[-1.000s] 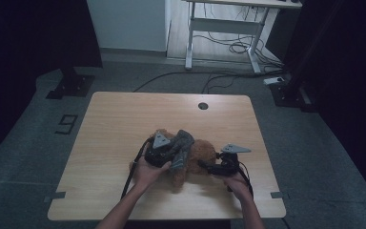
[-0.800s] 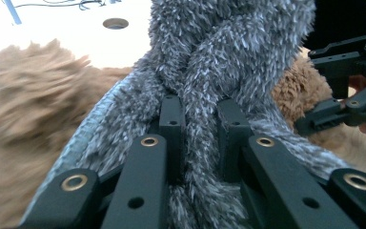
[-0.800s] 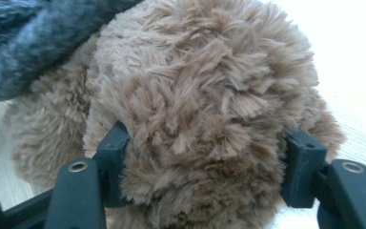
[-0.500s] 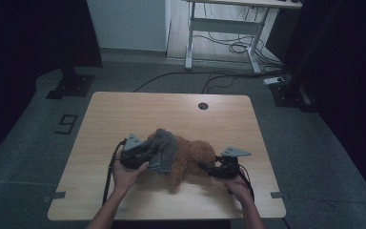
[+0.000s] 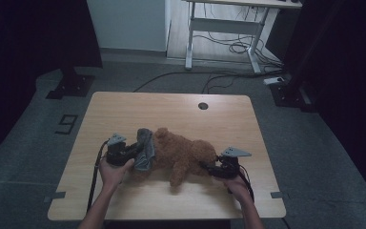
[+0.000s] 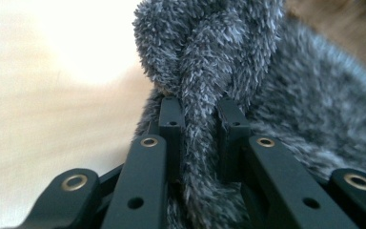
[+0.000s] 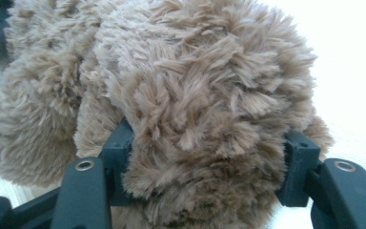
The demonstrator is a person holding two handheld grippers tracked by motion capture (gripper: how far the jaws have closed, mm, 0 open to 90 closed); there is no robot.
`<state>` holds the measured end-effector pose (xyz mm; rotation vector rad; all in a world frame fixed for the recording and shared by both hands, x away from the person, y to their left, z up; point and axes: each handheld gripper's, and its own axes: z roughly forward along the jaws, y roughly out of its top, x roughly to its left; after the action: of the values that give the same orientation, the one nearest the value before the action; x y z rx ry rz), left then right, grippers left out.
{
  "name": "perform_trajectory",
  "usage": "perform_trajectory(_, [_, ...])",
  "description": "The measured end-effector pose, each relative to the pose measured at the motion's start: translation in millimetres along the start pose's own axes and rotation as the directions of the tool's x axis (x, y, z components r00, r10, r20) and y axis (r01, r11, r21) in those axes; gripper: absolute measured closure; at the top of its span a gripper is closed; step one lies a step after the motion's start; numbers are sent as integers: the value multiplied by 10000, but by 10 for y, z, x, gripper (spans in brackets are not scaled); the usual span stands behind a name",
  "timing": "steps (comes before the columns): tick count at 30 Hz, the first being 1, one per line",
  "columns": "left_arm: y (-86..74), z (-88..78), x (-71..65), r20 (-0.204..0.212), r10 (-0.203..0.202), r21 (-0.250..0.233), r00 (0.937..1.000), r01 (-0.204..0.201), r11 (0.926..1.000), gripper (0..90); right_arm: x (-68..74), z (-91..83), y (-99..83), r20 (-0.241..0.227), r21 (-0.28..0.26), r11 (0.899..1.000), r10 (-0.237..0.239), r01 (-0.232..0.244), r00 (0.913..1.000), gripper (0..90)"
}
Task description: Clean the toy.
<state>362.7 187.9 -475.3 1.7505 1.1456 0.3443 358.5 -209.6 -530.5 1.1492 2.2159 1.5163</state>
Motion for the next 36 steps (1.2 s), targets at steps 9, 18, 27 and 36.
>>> perform_trajectory(9, [508, 158, -978, 1090, 2185, -876, 9697, -2096, 9739, 756, 4, 16, 16, 75, -33, 10000, 41, -40, 10000, 384])
perform_trajectory(18, [504, 998, -1699, 2662, 2261, 456, 9370, -2466, 9681, 755, 0, 34, 22, -7, 15, 10000, 34, -34, 10000, 383])
perform_trajectory(27, [306, 991, -1561, 1457, 3092, 837, 9398, -3232, 9426, 757, -14, 42, 11, -26, 2, 9999, 119, -119, 9999, 381])
perform_trajectory(36, [376, 199, -591, -225, 1714, 117, 9850, -1711, 9852, 759, -52, 43, 0, -129, -95, 9996, 277, -278, 9995, 378])
